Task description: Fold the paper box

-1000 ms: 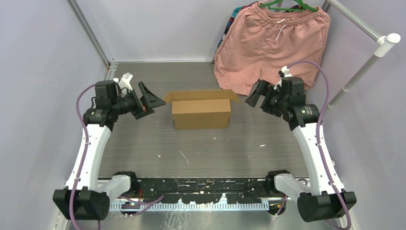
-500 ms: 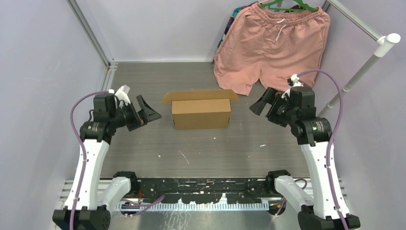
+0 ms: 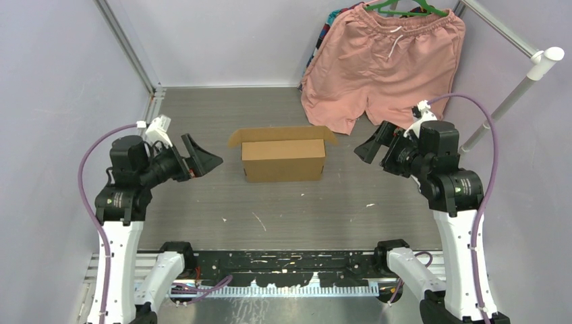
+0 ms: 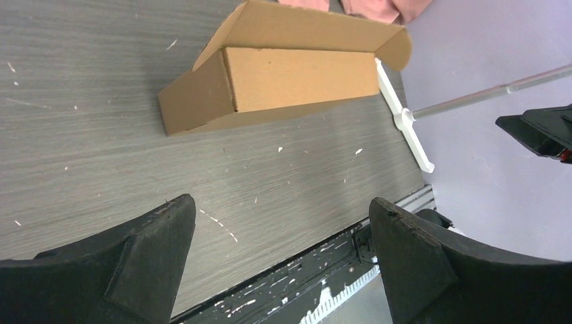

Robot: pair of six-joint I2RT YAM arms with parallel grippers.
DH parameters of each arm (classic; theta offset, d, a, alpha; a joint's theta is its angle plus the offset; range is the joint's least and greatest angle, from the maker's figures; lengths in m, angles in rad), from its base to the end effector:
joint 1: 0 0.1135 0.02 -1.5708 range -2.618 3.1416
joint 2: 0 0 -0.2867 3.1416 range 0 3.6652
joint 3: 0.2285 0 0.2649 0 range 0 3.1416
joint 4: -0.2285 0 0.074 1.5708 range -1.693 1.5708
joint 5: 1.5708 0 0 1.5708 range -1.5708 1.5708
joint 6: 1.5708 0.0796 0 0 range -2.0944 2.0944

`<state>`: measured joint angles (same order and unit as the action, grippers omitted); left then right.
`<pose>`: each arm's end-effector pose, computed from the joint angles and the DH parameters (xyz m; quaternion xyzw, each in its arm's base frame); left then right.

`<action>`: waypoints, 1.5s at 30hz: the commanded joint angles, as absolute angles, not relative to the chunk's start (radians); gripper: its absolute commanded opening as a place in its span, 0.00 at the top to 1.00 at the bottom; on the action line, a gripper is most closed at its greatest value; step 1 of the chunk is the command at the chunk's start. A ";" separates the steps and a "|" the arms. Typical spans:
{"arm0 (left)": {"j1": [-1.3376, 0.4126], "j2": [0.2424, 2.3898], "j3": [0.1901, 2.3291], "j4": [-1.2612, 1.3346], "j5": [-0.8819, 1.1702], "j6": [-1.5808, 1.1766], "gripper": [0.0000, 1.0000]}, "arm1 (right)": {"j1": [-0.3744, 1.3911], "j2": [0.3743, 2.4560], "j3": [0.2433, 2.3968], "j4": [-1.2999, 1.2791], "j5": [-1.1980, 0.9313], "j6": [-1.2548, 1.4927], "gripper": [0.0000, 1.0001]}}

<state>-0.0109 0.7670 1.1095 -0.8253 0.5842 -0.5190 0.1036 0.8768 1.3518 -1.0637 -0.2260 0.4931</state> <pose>0.1603 -0.0457 0.3905 -0.0617 0.8306 -0.3676 0.4138 0.1620 0.0348 0.4211 0.1174 0.8699 0.2328 0.4186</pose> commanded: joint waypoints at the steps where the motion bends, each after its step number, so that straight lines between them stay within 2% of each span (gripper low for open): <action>1: -0.006 0.748 1.204 -0.824 0.572 -0.496 0.00 | 0.104 0.865 1.422 -1.041 -0.230 0.408 0.04; 7: -0.006 0.751 1.216 -0.730 0.513 -0.416 0.00 | 0.107 0.864 1.383 -0.920 -0.229 0.309 0.15; 12: -0.006 0.736 1.148 -0.532 0.493 -0.356 0.00 | 0.121 0.894 1.323 -0.812 -0.240 0.251 0.16; 18: -0.031 0.862 1.110 -0.400 0.468 -0.317 0.00 | 0.183 1.005 1.305 -0.673 -0.192 0.218 0.17; 23: -0.215 0.982 1.188 -0.462 0.171 -0.154 0.00 | 0.340 1.125 1.341 -0.624 -0.020 0.142 0.12; 26: -0.312 1.024 1.219 -0.470 -0.002 -0.098 0.00 | 0.348 1.151 1.334 -0.584 -0.007 0.156 0.05; 29: -0.318 1.038 1.219 -0.444 -0.031 -0.111 0.00 | 0.348 1.140 1.334 -0.557 0.025 0.188 0.00; 34: -0.318 1.043 1.212 -0.398 -0.005 -0.196 0.00 | 0.348 1.153 1.346 -0.543 -0.025 0.203 0.00; 38: -0.319 1.091 1.229 -0.403 0.062 -0.219 0.00 | 0.347 1.156 1.295 -0.505 0.034 0.186 0.06; 41: -0.318 1.102 1.185 -0.343 0.122 -0.218 0.00 | 0.347 1.182 1.279 -0.493 0.032 0.178 0.18; 45: -0.318 1.072 1.097 -0.245 0.069 -0.220 0.00 | 0.346 1.216 1.261 -0.464 0.037 0.181 0.21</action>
<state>-0.3187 1.1015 1.1439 -0.3851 0.0799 -0.2092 0.3492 1.1923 1.2728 -0.5476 0.0101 0.1867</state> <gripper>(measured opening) 0.996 0.801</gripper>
